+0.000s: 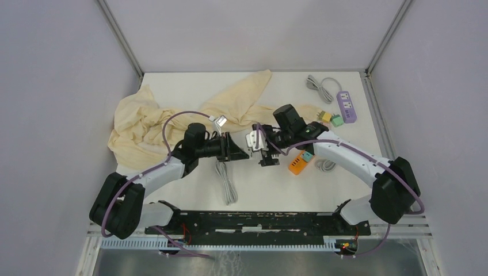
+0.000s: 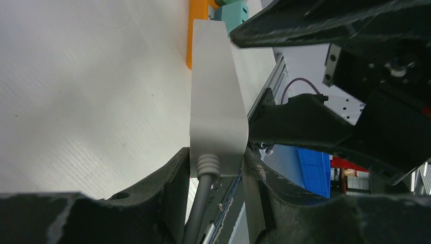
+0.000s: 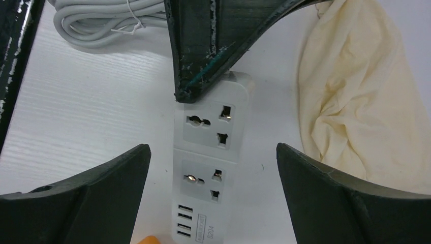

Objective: Pull the plug off the socket

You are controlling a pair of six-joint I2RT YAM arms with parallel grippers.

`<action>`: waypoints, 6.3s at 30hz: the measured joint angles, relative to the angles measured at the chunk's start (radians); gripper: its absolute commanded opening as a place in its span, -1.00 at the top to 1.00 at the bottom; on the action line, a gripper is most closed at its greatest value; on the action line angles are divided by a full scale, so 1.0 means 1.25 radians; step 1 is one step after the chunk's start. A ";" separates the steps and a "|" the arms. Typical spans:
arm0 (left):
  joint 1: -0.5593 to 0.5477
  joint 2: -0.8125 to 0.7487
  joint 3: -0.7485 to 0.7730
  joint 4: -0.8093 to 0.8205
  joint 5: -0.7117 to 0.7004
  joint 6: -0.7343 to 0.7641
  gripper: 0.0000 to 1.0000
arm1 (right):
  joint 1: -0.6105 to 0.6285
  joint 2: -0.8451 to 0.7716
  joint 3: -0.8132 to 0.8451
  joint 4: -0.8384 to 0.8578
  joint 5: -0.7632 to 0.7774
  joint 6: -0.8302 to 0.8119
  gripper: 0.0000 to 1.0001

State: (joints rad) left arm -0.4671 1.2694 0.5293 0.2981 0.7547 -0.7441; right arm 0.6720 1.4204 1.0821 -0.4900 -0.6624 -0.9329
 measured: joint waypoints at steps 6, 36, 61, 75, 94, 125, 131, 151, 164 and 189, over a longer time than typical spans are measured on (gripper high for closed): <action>0.000 0.007 0.007 0.022 0.000 -0.021 0.94 | 0.070 0.044 -0.017 0.038 0.109 -0.014 -0.56; 0.001 -0.329 0.142 -0.276 -0.483 0.236 -0.98 | -0.128 0.057 -0.019 0.101 0.089 0.226 1.00; 0.001 -0.513 0.095 -0.465 -0.645 0.389 -0.97 | -0.349 0.285 0.195 0.276 0.430 0.668 0.96; 0.001 -0.509 0.095 -0.472 -0.663 0.398 -0.97 | -0.368 0.478 0.251 0.286 0.602 0.836 -0.42; 0.006 -0.515 0.079 -0.454 -0.584 0.398 -0.99 | -0.456 0.232 0.284 0.061 0.136 0.590 -0.67; -0.593 0.118 0.033 0.207 -0.780 0.385 -0.99 | -0.518 -0.134 0.044 0.041 -0.265 0.636 -0.99; -0.594 0.318 0.241 0.147 -0.865 0.428 -0.99 | -0.518 -0.138 0.045 0.036 -0.254 0.637 -0.99; -0.595 0.614 0.630 -0.176 -0.843 0.388 -0.72 | -0.525 -0.135 0.048 0.023 -0.219 0.630 -0.99; -0.595 0.668 0.711 -0.272 -0.870 0.372 -0.30 | -0.540 -0.130 0.048 0.026 -0.183 0.623 -0.99; -0.592 0.241 0.135 -0.131 -0.753 0.594 0.61 | -0.540 -0.128 0.037 0.033 -0.279 0.582 -1.00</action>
State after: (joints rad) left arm -1.2076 1.5711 0.6975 0.1349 -0.1867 -0.0013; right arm -0.0032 1.2606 1.1282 -0.4492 -1.0107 -0.2058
